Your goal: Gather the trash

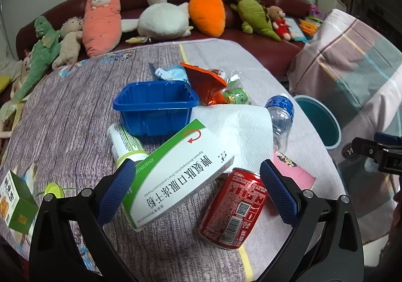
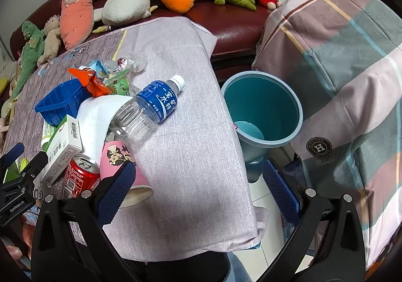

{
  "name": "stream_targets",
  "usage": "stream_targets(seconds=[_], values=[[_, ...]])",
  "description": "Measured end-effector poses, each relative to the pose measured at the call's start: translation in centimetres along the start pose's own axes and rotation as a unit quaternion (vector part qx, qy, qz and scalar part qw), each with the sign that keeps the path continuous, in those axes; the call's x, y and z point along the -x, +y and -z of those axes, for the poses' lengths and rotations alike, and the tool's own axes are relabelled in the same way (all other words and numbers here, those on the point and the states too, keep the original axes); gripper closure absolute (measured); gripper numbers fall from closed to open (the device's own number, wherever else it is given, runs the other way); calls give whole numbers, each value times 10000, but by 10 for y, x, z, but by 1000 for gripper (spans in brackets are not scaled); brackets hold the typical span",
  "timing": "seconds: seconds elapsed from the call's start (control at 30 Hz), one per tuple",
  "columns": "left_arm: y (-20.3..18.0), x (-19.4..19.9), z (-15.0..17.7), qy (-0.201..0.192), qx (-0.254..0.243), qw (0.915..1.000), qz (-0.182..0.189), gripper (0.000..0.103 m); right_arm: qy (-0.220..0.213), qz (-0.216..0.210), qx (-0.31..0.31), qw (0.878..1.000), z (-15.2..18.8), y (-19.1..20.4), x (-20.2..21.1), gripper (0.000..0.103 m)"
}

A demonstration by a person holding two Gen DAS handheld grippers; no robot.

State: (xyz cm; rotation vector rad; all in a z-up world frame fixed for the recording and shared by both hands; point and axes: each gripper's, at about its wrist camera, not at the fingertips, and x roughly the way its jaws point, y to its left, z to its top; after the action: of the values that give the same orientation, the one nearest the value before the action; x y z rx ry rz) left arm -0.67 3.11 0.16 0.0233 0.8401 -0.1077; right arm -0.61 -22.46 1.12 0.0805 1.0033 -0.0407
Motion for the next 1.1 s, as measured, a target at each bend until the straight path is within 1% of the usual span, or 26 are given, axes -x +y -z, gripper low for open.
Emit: stream_targets(seconds=[0.13, 0.27, 0.33, 0.5, 0.57, 0.63, 0.7, 0.77, 0.83, 0.9, 1.1], values=[[17, 0, -4, 108, -331, 9989, 304, 4, 12, -21, -18, 10000, -1, 1, 0, 6], [36, -8, 1, 298, -884, 9946, 464, 4, 17, -10, -50, 10000, -1, 0, -1, 6], [43, -15, 4, 481, -1216, 9897, 582, 4, 70, -32, -71, 9999, -1, 1, -4, 6], [50, -32, 9, 768, -1855, 9773, 679, 4, 215, -43, -72, 9997, -1, 5, -14, 6], [49, -40, 7, 893, -2112, 9701, 796, 4, 301, -58, -83, 9995, -1, 8, -19, 6], [46, -47, 5, 984, -2404, 9612, 932, 4, 358, -49, -94, 9993, -1, 10, -23, 6], [43, -55, 3, 1090, -2594, 9534, 1088, 4, 389, -33, -90, 9992, -2, 12, -25, 6], [39, -63, 2, 1180, -2752, 9472, 1147, 4, 412, -30, -92, 9991, -3, 14, -28, 6], [38, -73, 0, 1273, -2834, 9433, 1165, 4, 491, -109, -140, 9986, -4, 14, -32, 6], [38, -83, -4, 1373, -2839, 9413, 1204, 4, 618, -225, -259, 9975, -8, 10, -39, 6], [42, -101, -6, 1515, -2732, 9388, 1451, 4, 655, -132, -348, 9972, -24, 8, -49, 6]])
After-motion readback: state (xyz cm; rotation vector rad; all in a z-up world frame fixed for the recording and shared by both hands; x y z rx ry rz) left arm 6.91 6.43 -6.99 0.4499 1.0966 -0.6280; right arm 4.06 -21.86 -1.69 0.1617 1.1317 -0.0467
